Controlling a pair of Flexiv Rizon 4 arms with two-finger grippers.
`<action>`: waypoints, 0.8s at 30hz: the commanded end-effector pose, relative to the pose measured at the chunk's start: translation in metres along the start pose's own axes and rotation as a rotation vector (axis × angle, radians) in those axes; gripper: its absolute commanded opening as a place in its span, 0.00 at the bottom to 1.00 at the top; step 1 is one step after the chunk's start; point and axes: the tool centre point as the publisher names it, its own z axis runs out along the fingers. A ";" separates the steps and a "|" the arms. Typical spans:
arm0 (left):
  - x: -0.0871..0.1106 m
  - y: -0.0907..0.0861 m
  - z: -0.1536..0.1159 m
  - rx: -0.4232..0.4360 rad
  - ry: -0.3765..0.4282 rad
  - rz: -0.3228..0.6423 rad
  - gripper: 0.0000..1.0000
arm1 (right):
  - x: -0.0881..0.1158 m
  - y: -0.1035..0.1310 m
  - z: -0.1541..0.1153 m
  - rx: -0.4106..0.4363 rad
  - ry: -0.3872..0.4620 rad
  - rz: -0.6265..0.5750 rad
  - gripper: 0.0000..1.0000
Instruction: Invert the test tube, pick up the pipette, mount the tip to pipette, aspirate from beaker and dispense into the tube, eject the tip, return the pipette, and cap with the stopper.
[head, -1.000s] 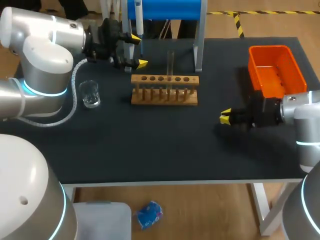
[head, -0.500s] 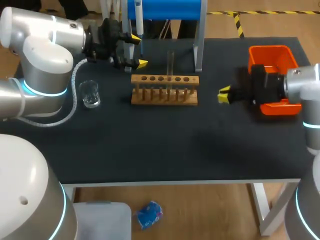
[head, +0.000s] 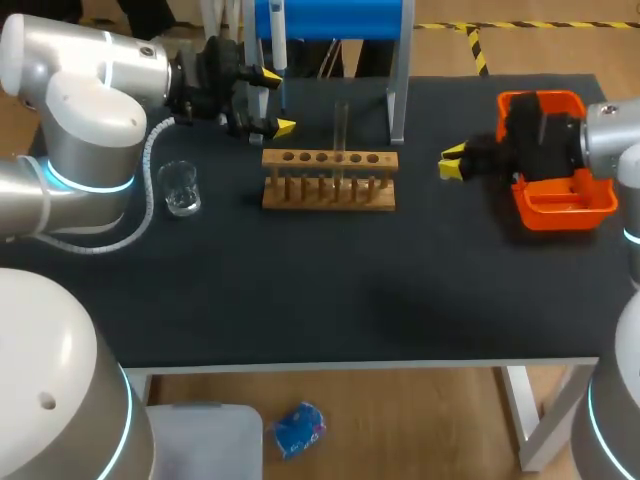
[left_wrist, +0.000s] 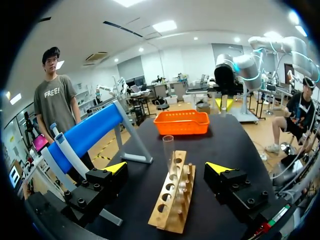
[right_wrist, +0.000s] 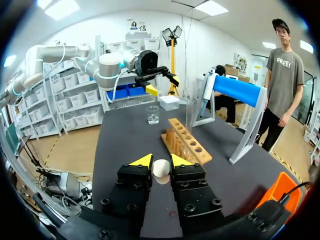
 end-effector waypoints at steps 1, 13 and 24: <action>-0.001 0.000 0.000 -0.003 0.003 -0.001 1.00 | 0.000 0.000 -0.001 -0.001 0.001 0.000 0.00; -0.001 0.000 0.000 -0.003 0.003 -0.001 1.00 | -0.022 0.067 0.031 -0.046 0.101 -0.092 0.00; -0.001 0.000 0.000 -0.003 0.003 -0.001 1.00 | -0.049 0.116 0.080 -0.041 0.151 -0.111 0.00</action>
